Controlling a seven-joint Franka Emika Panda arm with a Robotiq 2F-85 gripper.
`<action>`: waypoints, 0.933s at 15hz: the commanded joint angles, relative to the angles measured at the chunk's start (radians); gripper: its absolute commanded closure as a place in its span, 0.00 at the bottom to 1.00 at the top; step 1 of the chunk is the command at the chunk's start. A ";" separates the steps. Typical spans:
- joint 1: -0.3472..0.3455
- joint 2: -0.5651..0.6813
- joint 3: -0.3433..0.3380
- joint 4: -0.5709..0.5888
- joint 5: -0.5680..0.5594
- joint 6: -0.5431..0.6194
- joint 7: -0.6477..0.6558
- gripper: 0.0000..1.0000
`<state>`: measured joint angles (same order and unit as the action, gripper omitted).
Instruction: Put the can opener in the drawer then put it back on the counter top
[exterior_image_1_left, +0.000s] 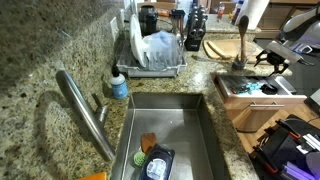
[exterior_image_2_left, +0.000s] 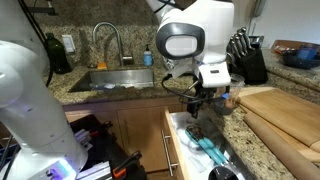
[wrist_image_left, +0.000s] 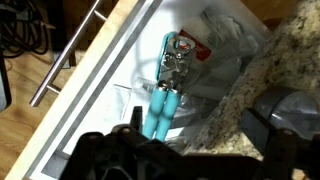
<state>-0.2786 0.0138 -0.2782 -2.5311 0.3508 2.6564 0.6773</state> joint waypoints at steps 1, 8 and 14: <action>0.021 0.102 0.019 -0.001 0.060 0.104 0.008 0.00; 0.039 0.211 0.006 0.052 0.042 0.108 0.052 0.00; 0.045 0.291 0.003 0.080 0.050 0.107 0.106 0.00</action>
<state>-0.2428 0.3076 -0.2662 -2.4506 0.3994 2.7667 0.7849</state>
